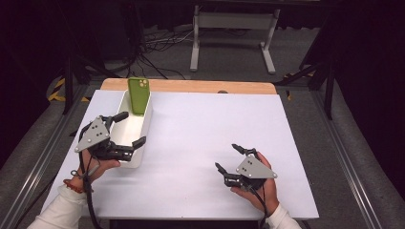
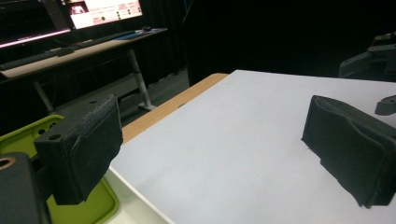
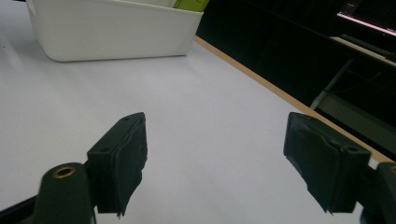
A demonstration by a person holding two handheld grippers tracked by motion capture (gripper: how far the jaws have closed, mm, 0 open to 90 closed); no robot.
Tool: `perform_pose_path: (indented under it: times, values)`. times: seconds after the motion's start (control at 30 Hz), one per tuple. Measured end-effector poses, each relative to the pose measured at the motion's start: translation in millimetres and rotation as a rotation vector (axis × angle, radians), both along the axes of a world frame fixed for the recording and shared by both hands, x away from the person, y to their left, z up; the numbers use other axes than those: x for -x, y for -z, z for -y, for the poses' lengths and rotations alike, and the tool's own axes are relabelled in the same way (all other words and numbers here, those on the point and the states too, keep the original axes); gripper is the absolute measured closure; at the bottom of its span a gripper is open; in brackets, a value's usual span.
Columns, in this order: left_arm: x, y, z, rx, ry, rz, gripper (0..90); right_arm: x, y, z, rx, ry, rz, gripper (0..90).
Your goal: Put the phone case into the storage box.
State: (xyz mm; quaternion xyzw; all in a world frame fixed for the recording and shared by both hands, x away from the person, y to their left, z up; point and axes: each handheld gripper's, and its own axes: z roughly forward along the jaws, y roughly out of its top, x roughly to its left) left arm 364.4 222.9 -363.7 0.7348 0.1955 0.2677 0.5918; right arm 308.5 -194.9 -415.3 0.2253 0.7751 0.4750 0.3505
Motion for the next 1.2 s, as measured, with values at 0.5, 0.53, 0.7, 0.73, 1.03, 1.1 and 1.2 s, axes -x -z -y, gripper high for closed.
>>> perform_pose_path:
  times: [0.5,0.53,0.7,0.73,1.03,1.1,1.2]
  values:
    - [14.9,6.7,10.9,-0.006,0.054,0.004,4.8,2.4,-1.7,-1.6,0.007,-0.005,0.012,22.6]
    - [16.0,7.7,12.0,-0.009,0.055,0.003,4.1,2.5,-1.8,-1.7,0.007,-0.005,0.011,22.6]
    - [22.9,12.2,17.7,-0.022,0.061,0.014,4.0,3.8,-2.5,-2.2,0.007,-0.007,0.014,22.6]
    - [24.5,13.1,19.0,-0.031,0.061,0.018,3.7,4.0,-2.7,-2.2,0.007,-0.007,0.015,22.6]
    - [32.9,19.6,23.8,-0.047,0.068,0.019,3.4,6.7,-3.7,-3.3,0.007,-0.012,0.018,22.5]
    - [34.3,20.8,24.5,-0.051,0.073,0.025,3.5,7.7,-3.9,-3.7,0.005,-0.013,0.016,22.4]
    - [36.3,22.7,25.2,-0.049,0.076,0.022,3.8,8.8,-4.4,-4.1,0.005,-0.015,0.02,22.4]
